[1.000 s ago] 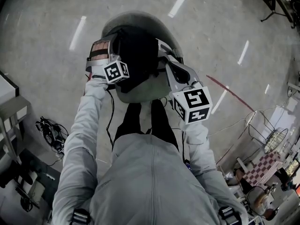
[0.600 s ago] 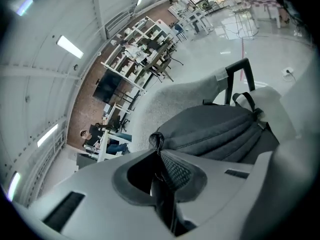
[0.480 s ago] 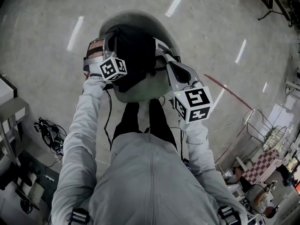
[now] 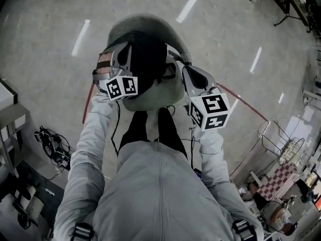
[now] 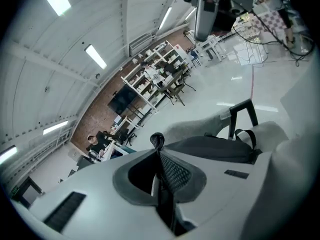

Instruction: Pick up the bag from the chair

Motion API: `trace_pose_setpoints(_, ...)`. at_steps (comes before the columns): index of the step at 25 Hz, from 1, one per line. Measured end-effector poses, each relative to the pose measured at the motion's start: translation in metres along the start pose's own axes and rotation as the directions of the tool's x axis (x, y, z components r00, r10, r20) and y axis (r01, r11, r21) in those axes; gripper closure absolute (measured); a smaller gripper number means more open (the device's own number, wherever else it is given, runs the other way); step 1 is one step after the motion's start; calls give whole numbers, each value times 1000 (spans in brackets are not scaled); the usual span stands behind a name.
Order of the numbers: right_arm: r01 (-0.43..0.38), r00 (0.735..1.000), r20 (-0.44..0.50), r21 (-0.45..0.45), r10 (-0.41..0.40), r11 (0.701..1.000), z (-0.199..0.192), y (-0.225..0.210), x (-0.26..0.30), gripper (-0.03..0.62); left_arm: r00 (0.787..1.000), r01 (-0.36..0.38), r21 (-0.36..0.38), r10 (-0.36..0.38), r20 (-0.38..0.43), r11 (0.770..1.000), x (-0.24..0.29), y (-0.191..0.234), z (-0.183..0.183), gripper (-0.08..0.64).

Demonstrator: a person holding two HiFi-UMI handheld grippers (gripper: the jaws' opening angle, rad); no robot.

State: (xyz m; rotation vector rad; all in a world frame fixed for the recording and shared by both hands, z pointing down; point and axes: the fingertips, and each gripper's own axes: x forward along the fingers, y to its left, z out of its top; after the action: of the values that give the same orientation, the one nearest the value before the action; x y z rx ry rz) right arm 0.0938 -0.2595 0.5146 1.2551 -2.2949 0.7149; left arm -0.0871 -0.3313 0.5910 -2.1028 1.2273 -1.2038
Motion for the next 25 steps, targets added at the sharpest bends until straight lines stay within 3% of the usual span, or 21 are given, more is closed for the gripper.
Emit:
trace_pose_setpoints(6,31,998,45,4,-31,1000,16,-13,-20,580,998,-3,3,3,69,1000,-32,5,42,543)
trace_pose_setpoints(12,50,996,81,-4,-49,999,24,-17,-43,580,997,-3,-17,5,79,1000,-60,12,60,543)
trace_pose_setpoints(25,65,977,207,-73,-49,995,86,-5,-80,581,977,-92,-75,105,185,993,-118,116,137,544)
